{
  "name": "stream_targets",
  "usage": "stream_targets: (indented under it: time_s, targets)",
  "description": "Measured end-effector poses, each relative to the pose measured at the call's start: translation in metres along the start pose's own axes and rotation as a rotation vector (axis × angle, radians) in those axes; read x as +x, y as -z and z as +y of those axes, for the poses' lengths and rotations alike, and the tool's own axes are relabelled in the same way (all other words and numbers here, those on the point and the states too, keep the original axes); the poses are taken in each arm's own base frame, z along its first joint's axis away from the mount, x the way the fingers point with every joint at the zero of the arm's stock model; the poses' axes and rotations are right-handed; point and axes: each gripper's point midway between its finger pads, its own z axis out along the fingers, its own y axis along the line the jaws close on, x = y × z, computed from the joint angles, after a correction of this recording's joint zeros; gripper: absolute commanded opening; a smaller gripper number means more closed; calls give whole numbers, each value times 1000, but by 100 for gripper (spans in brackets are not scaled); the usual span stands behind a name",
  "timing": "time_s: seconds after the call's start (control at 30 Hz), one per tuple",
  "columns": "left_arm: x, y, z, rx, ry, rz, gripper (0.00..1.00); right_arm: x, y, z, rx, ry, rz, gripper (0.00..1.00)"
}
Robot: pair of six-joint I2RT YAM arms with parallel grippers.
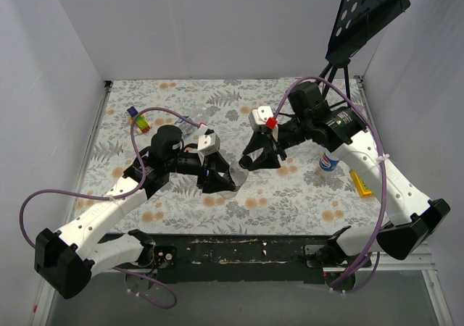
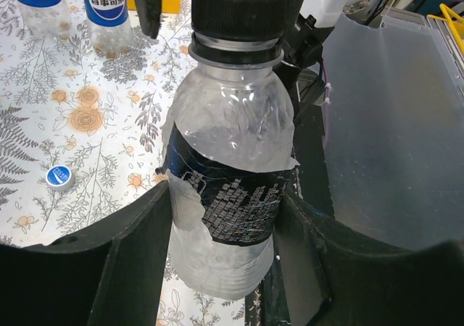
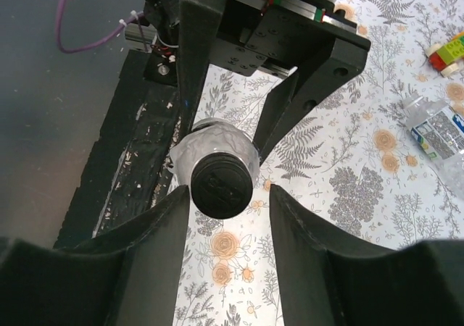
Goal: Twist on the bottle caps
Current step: Screw the bottle cap onto the plastic bottle.
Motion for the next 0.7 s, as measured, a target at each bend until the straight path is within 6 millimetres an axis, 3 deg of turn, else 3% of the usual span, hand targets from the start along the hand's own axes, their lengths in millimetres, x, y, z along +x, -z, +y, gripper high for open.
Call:
stream_targets:
  time_s: [0.33,0.53,0.7]
  targets:
    - [0,-1,-2,21,1,9,0,-6,-1,7,-65,1,-19,38]
    - [0,-1,-1,14,1,12,0,-6,-2,8,-77,-7,-19,1]
    - [-3,3,14,-91,-11,6,0,-4,-2,-3,-18,-51,3,1]
